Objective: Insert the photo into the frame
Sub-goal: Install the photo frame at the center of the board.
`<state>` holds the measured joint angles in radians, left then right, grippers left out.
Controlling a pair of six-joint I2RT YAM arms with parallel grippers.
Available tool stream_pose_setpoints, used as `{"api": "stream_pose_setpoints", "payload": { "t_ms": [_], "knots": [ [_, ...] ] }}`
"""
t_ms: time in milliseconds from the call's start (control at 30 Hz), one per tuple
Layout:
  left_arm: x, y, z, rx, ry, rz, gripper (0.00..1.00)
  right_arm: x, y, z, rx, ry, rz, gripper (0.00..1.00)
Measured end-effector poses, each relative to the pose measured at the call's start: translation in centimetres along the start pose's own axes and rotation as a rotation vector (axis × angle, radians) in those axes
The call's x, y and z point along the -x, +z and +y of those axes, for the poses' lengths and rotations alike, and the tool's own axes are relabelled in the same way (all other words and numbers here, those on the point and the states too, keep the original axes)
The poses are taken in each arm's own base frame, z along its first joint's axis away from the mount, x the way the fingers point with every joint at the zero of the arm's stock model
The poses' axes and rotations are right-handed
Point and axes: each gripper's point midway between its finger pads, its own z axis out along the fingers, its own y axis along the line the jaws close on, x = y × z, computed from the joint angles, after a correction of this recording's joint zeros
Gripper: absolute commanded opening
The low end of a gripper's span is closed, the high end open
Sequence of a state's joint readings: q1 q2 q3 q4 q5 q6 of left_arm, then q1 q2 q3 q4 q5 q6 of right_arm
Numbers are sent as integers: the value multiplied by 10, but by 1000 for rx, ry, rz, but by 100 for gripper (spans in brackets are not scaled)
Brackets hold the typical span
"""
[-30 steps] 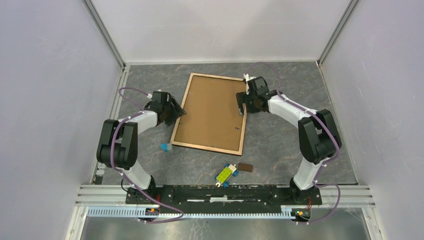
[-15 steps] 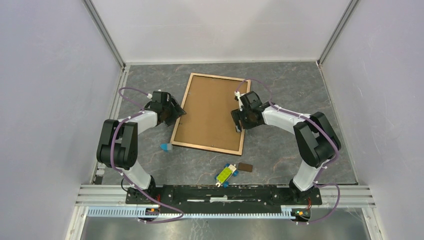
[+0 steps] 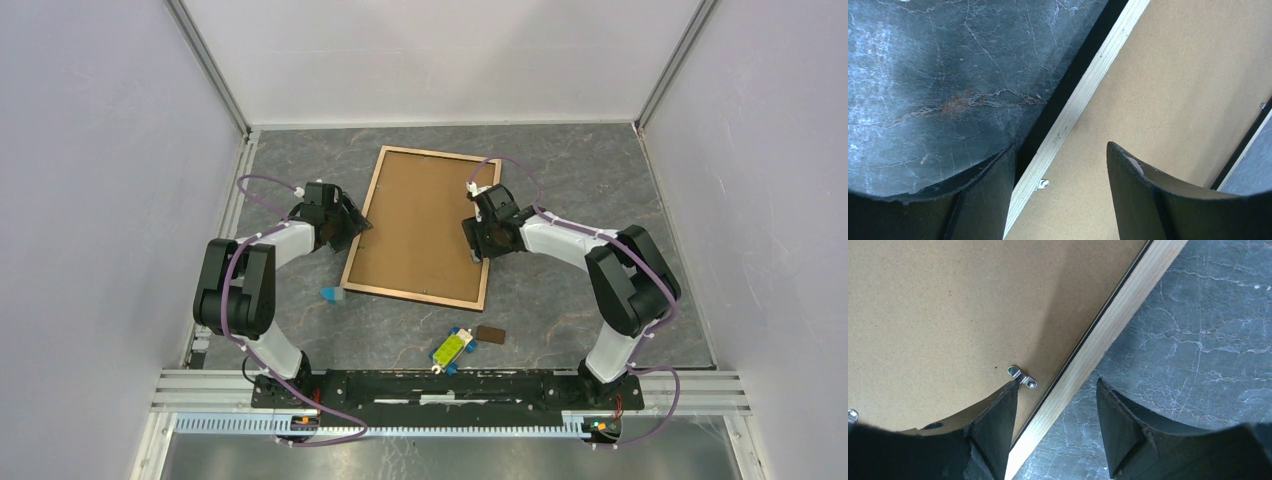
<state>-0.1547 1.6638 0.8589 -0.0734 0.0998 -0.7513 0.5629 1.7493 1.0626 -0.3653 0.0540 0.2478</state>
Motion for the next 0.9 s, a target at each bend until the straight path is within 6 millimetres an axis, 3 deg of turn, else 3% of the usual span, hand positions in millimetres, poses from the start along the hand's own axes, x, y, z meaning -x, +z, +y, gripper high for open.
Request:
{"api": "stream_pose_setpoints", "payload": {
  "t_ms": [133,400,900],
  "knots": [
    [0,0,0,0,0,0,72,0,0,-4,-28,24,-4,53],
    [0,0,0,0,0,0,72,1,0,-3,-37,51,-8,61],
    [0,0,0,0,0,0,72,4,1,-2,-48,71,-23,58]
  ]
}}
